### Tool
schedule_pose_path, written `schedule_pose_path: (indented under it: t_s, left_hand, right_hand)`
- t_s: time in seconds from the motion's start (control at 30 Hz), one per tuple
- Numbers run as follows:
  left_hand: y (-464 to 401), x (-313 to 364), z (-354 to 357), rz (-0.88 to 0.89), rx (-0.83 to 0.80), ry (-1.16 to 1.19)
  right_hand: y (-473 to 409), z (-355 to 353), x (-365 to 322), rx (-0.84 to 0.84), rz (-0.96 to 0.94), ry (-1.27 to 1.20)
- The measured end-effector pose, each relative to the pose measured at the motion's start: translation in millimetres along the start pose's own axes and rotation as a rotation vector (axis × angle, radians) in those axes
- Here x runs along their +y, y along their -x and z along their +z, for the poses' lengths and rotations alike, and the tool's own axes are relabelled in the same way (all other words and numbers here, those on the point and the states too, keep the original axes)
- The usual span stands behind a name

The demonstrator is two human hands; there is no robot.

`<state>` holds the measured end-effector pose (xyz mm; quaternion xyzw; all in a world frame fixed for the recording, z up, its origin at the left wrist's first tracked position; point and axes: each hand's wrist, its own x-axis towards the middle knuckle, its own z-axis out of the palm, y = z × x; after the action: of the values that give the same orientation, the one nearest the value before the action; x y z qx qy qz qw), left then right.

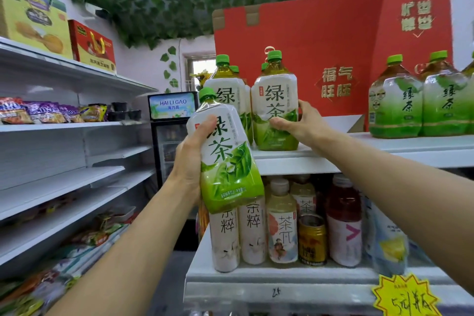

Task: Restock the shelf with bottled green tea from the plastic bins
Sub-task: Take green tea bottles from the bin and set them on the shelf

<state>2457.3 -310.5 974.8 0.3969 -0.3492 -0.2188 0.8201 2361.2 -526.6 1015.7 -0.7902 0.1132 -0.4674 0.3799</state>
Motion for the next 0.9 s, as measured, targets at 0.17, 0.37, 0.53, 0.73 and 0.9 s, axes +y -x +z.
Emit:
schedule_pose_path:
  t_s: [0.17, 0.37, 0.53, 0.73, 0.9]
  left_hand:
    - [-0.3, 0.0, 0.9, -0.001, -0.010, 0.013]
    - [-1.2, 0.3, 2.5, -0.006, -0.021, 0.028]
    - [-2.1, 0.4, 3.5, -0.015, -0.030, 0.035]
    - [-3.1, -0.9, 3.6, -0.024, -0.031, 0.030]
    - [-3.7, -1.4, 4.1, -0.025, -0.012, 0.017]
  right_hand:
    - [-13.2, 1.7, 7.3, -0.052, 0.005, -0.010]
    - [-29.0, 7.0, 15.4, -0.082, 0.031, -0.045]
    - [-42.6, 11.2, 23.1, -0.101, 0.070, -0.057]
    - [-59.8, 16.6, 35.7, -0.101, 0.115, -0.037]
    - [-69.8, 18.9, 42.5, -0.125, 0.142, -0.022]
